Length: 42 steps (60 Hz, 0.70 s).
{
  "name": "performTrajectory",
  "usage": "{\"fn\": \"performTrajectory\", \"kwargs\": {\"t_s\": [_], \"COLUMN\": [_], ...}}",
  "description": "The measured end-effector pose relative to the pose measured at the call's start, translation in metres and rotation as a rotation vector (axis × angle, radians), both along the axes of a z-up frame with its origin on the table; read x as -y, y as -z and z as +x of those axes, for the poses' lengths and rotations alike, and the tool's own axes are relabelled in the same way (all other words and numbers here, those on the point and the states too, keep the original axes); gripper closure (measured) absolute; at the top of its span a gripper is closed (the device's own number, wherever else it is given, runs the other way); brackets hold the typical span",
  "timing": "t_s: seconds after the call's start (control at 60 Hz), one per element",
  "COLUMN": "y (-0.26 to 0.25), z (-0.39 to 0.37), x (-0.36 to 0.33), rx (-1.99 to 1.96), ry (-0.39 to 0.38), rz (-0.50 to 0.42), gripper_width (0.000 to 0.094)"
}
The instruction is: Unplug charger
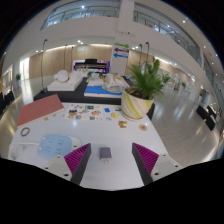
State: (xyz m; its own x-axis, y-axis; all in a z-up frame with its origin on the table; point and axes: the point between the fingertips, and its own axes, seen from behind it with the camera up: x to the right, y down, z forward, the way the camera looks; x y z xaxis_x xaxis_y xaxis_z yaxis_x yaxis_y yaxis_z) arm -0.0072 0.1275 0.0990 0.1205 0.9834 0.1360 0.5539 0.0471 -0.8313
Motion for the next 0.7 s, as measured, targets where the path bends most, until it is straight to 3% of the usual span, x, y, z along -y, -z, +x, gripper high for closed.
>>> {"fn": "performTrajectory", "kwargs": {"t_s": [0.2, 0.383, 0.7], "y": [-0.091, -0.105, -0.103], "z": [0.165, 0.291, 0.339], "x": [0.022, 0.039, 0.03], "rx": [0.034, 0.098, 0.074], "ry": [0.009, -0.005, -0.024], "rz": [-0.03, -0.067, -0.079], "gripper_width": [0.0083, 0.0084, 0.0081]}}
